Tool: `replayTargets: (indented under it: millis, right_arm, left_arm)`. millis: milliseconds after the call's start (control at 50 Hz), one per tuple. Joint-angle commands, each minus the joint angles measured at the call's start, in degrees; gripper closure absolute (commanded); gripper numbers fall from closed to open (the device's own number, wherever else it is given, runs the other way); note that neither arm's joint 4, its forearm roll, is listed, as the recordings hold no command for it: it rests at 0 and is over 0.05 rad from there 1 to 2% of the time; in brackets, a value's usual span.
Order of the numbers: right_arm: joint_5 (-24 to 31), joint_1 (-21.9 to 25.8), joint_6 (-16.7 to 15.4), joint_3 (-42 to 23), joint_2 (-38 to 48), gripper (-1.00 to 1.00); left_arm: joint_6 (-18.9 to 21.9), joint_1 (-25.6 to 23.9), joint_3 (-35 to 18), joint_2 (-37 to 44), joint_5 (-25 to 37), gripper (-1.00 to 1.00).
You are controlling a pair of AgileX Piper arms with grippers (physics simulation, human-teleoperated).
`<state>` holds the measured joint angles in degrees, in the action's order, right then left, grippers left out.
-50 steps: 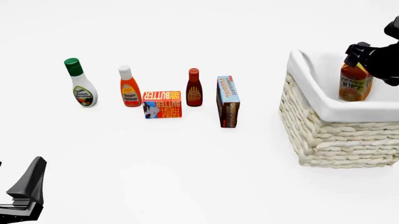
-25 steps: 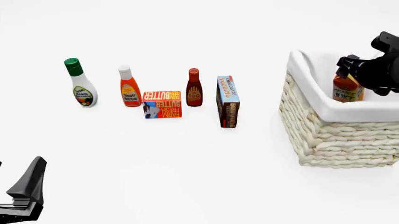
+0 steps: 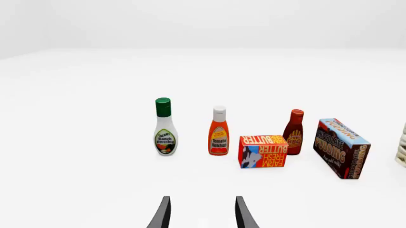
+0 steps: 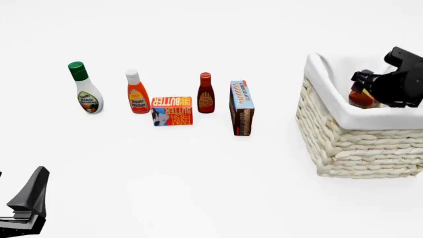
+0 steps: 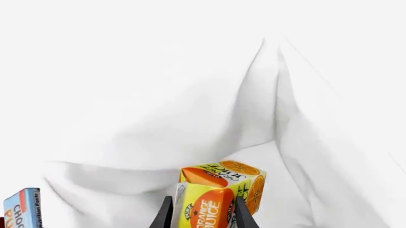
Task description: Pick the orange juice and place it in the basket.
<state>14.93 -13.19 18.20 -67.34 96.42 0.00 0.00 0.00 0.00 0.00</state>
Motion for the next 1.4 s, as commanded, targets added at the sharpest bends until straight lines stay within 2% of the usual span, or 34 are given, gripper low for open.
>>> replayTargets:
  millis: [20, 60, 80, 100, 140, 160, 200, 820, 1040, 1400]
  right_arm:
    - [-0.6, 0.1, 1.6, -0.3, 0.5, 1.0]
    - [-0.4, 0.6, 2.1, 0.1, 0.4, 1.0]
    - [-1.3, 1.0, 3.5, 0.9, -0.6, 1.0]
    - [-0.6, 0.8, 2.6, 0.6, -0.5, 1.0]
    - [-1.1, 0.9, 2.9, 1.0, -1.2, 1.0]
    - [-0.9, 0.7, 2.8, 0.8, -1.2, -1.0]
    - [-1.4, 0.9, 3.8, 1.1, -2.2, -1.0]
    - [0.0, 1.4, 4.0, 1.2, -8.3, -1.0]
    - [0.4, 2.2, 5.3, 3.5, -14.5, -1.0]
    - [4.2, 3.8, 6.3, 7.4, -25.0, -1.0]
  left_arm:
    - [0.0, 0.0, 0.0, 0.0, 0.0, -1.0]
    - [0.0, 0.0, 0.0, 0.0, 0.0, -1.0]
    - [0.0, 0.0, 0.0, 0.0, 0.0, -1.0]
    - [0.0, 0.0, 0.0, 0.0, 0.0, -1.0]
    - [0.0, 0.0, 0.0, 0.0, 0.0, -1.0]
    - [0.0, 0.0, 0.0, 0.0, 0.0, -1.0]
    - [0.0, 0.0, 0.0, 0.0, 0.0, -1.0]
    - [0.0, 0.0, 0.0, 0.0, 0.0, -1.0]
    - [0.0, 0.0, 0.0, 0.0, 0.0, -1.0]
    - [0.0, 0.0, 0.0, 0.0, 0.0, -1.0]
